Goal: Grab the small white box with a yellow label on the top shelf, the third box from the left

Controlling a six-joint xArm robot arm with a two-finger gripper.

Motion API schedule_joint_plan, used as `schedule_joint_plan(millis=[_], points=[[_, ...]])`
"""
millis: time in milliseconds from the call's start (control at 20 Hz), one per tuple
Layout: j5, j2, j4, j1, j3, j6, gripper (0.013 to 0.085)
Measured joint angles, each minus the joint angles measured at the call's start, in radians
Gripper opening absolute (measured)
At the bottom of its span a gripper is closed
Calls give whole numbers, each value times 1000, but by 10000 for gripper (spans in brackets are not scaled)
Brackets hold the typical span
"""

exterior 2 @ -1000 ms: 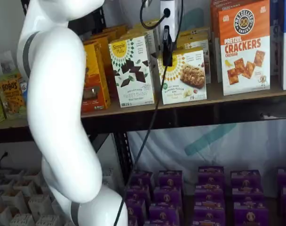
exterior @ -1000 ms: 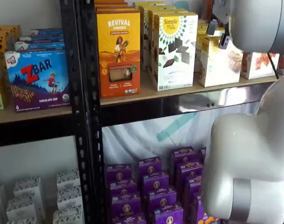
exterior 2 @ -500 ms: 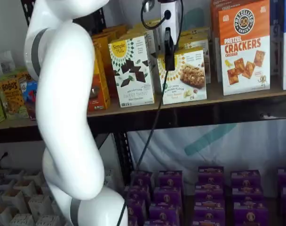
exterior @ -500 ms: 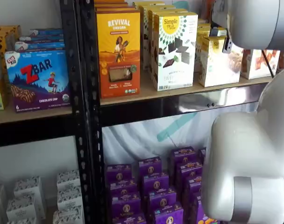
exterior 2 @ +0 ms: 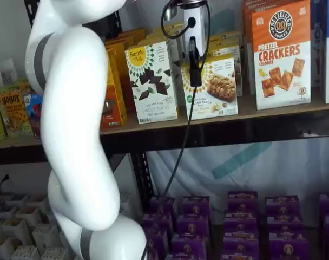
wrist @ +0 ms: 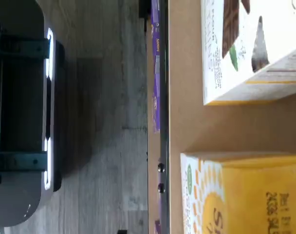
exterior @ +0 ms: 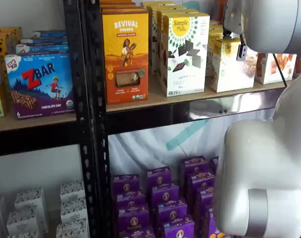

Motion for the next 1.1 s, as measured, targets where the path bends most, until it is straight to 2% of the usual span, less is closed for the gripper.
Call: schedule_joint_plan(millis=[100,150,300,400,650,950,1100], points=[[-1,-1,-1,1,2,1,850],[-4,-2,-1,2,5,1,810],[-8,-5,0,3,10,2,770],[-11,-6,1,4,14,3,690],[-19,-11,8,4,24,4,690],[-29,-15,20,2,33,3,530],[-32,-16,22,2,34,3,530]])
